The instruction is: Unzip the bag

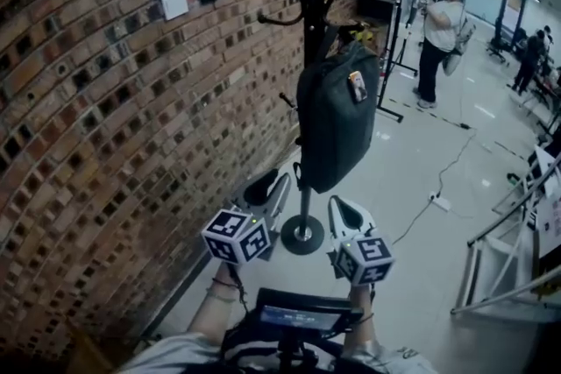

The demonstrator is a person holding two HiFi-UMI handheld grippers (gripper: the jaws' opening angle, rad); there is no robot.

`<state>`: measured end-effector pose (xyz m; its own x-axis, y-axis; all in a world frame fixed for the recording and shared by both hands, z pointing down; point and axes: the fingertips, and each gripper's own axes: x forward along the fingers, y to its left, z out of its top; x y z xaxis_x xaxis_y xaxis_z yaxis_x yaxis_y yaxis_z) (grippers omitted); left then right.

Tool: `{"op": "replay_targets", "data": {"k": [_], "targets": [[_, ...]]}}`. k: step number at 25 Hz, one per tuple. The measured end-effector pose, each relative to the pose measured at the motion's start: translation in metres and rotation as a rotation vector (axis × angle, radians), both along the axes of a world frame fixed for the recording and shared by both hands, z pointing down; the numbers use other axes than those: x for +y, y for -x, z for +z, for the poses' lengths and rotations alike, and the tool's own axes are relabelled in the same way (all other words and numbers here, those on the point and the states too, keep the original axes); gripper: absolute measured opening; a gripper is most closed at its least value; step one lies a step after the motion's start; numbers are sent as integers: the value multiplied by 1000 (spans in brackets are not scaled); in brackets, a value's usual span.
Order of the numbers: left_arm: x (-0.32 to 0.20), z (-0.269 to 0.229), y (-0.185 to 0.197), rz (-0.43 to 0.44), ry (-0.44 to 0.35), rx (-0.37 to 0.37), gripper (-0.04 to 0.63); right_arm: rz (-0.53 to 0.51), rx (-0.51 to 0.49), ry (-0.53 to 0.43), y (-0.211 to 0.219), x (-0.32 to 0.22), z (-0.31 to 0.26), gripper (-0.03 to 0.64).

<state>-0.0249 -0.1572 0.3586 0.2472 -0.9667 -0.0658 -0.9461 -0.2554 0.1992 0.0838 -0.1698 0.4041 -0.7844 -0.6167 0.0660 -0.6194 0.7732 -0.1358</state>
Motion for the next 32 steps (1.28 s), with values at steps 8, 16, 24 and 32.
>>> {"op": "replay_targets", "data": {"k": [8,16,24,32], "targets": [[-68,-27,16,206,-14,189,106,79,-3,-18,20,-39,-11,-11],[-118,-45,11,396,-4,286,104,175,14,-5,24,-68,-2,-11],[-143,-57,9,483,-9,264,104,246,17,11,24,-81,-2,-11],[-156,-64,12,546,19,306,104,301,38,13,29,-90,0,-11]]}}
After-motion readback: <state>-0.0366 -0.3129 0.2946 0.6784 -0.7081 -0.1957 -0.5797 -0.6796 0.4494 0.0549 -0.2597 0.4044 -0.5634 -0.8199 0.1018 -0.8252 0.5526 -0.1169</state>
